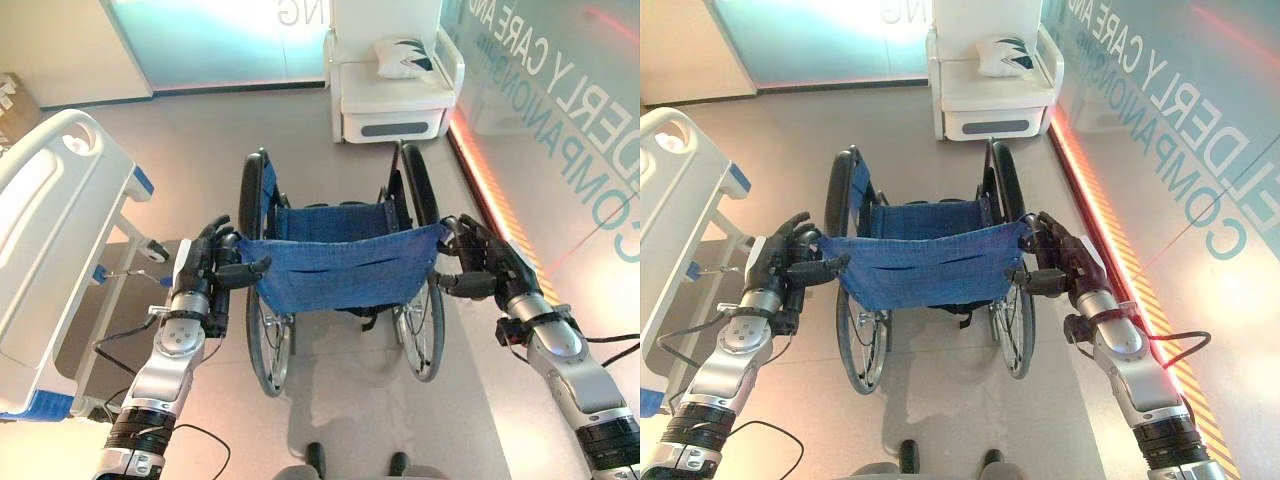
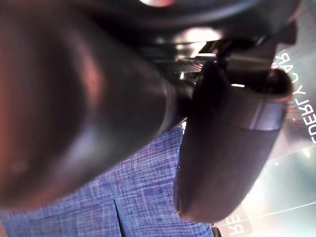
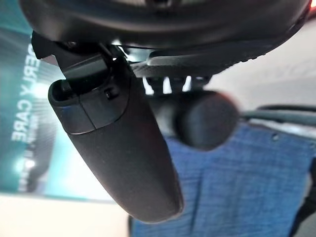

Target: Push the wheelchair next to the bed

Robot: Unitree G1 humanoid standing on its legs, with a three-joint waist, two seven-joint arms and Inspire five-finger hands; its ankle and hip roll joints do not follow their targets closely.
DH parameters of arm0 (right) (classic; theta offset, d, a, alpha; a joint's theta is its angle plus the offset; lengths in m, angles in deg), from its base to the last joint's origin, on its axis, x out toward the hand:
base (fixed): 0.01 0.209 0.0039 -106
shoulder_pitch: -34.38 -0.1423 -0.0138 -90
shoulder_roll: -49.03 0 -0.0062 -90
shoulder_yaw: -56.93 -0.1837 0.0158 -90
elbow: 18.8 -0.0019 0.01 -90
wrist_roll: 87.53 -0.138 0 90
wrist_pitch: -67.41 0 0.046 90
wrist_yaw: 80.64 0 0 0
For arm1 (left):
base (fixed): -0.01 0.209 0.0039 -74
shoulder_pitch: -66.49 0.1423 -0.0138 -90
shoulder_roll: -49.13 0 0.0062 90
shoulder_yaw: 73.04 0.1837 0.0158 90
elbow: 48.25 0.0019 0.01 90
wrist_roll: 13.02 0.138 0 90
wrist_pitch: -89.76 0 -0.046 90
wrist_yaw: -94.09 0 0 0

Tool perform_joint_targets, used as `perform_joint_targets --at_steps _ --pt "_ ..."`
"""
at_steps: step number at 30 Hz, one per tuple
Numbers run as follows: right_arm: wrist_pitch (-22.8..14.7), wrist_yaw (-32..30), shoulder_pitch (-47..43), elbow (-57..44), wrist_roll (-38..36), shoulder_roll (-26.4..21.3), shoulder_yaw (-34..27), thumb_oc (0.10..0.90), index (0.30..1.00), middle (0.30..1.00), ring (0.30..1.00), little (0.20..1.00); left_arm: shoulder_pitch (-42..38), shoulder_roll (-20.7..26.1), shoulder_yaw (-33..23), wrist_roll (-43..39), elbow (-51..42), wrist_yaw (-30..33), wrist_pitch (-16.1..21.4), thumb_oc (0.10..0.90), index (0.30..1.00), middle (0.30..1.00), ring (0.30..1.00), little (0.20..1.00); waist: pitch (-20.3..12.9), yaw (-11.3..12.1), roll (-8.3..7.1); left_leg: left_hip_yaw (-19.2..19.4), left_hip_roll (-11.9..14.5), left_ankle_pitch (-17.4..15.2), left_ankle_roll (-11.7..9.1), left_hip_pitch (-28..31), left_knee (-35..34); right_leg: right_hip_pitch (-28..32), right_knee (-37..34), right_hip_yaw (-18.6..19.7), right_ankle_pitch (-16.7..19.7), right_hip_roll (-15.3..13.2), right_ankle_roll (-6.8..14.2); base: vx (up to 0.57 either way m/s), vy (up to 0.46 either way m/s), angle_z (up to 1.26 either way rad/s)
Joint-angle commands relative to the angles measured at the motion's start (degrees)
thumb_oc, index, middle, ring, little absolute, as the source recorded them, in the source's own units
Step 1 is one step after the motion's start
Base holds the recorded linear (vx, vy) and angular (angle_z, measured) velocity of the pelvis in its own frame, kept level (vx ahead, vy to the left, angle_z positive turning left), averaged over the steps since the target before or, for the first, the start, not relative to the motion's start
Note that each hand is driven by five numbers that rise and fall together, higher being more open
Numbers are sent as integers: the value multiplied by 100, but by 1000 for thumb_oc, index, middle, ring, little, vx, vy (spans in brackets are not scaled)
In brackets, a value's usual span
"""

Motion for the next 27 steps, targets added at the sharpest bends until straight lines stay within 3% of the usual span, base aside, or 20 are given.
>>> perform_joint_targets --at_steps 1,5,9,18,22,27 --pt "277 -57 -328 76 1323 -437 -307 800 900 900 900 900 351 321 87 145 302 186 -33 800 900 900 900 900 -52 176 -270 42 -417 -434 378 -192 297 -598 533 -50 154 178 3 -24 -31 0" --pt "794 110 -456 261 1945 -705 -178 800 900 900 900 900 282 449 106 204 228 324 -81 800 900 900 900 900 -20 188 -287 55 -410 -424 372 -198 291 -593 517 -60 170 180 10 0 0 0" --pt "1203 -157 -744 401 1933 -765 60 800 900 900 900 900 162 609 208 694 197 818 -290 800 900 900 900 900 16 251 -298 14 -414 -424 365 -208 320 -567 507 -90 172 173 2 -12 -26 0" --pt "2110 -580 -1572 807 1752 -645 468 800 900 900 900 900 46 624 408 1217 417 721 -1053 800 900 900 900 900 25 489 -326 -120 -445 -426 363 -245 374 -465 451 -224 167 159 -29 6 -39 4" --pt "2894 -79 -2033 1118 2124 -712 705 800 900 900 900 900 23 643 520 1511 594 591 -1299 800 900 900 900 900 9 573 -341 -142 -452 -418 354 -259 377 -456 465 -287 150 156 -47 5 -31 6" --pt "3846 1195 -2347 1707 2859 -925 1055 800 900 900 900 900 -26 838 577 1822 593 565 -1452 800 900 900 900 900 7 675 -360 -159 -446 -391 344 -260 365 -440 504 -384 132 128 -61 2 -25 7"
